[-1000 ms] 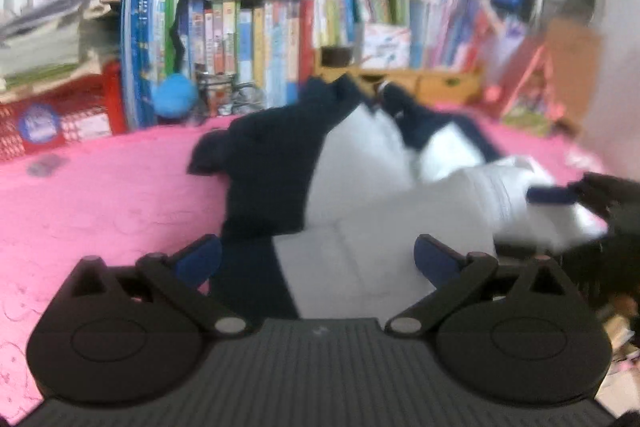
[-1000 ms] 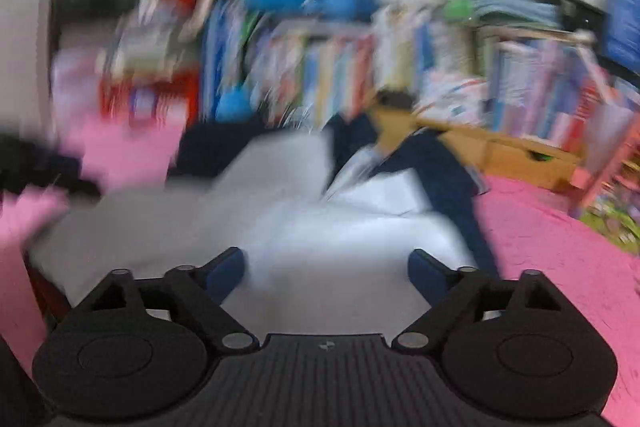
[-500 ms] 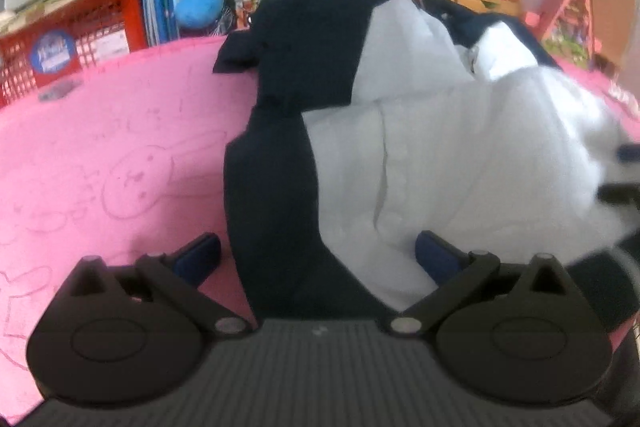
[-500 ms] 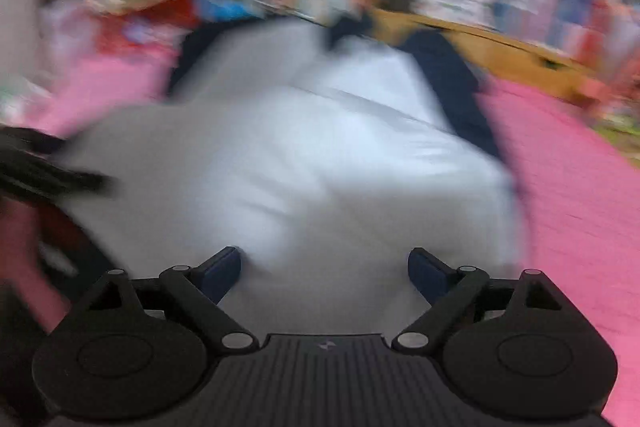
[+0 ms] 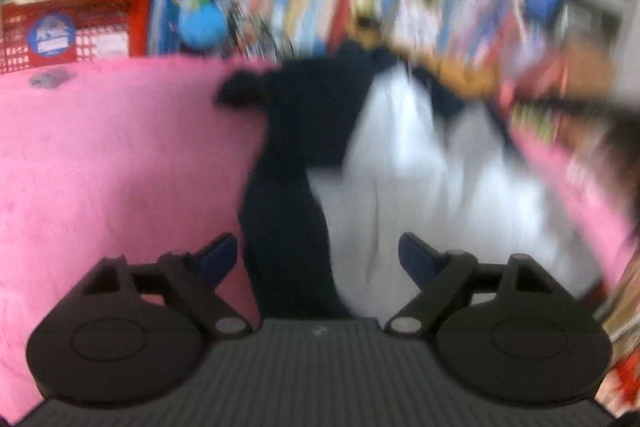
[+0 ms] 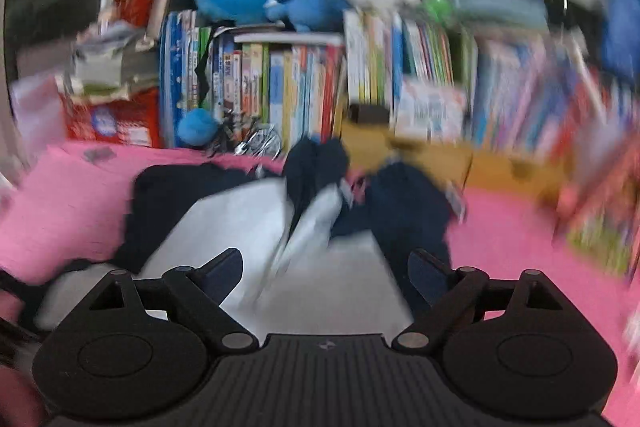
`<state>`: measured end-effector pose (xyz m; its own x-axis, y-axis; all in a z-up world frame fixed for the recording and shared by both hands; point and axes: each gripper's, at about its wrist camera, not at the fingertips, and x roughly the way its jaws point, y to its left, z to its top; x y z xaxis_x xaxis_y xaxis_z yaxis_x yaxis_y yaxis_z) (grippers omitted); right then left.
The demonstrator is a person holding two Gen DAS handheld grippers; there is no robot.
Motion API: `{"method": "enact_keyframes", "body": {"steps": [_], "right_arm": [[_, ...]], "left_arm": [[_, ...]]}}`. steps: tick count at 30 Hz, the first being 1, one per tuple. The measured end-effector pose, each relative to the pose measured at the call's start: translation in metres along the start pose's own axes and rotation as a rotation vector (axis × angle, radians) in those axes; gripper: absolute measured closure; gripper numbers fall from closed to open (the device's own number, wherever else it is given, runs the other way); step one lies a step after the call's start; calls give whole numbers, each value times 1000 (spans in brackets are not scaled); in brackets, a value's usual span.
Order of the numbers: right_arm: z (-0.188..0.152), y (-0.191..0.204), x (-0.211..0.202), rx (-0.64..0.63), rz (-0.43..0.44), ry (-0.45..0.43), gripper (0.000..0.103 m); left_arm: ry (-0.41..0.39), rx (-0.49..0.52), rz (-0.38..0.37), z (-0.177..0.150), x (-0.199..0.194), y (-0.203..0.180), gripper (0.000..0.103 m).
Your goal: Fold clothes
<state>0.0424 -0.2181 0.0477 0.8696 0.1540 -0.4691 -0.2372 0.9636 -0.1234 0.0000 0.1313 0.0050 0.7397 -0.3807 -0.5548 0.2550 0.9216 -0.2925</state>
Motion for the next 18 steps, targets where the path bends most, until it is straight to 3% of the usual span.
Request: {"method": "enact_keyframes", "body": {"steps": [4,7,10,13,18], "right_arm": [[1,-2,49,23,-126,-35,13],[-23,-16,77,95,-128,44,13],[-51,-17,97,101,-92,120,12],[-75,-19,102,153,-103,129,0],[-78,-27,113,206,-59,202,0]], "left_arm": [[-39,-22,70,39,29,8,10],[1,-23,144,49,64,-1,10],[59,-16,154,40,91,-12,10],[113,5,178,30,109,-21,10],[129,49,237,17,126,-26,5]]}}
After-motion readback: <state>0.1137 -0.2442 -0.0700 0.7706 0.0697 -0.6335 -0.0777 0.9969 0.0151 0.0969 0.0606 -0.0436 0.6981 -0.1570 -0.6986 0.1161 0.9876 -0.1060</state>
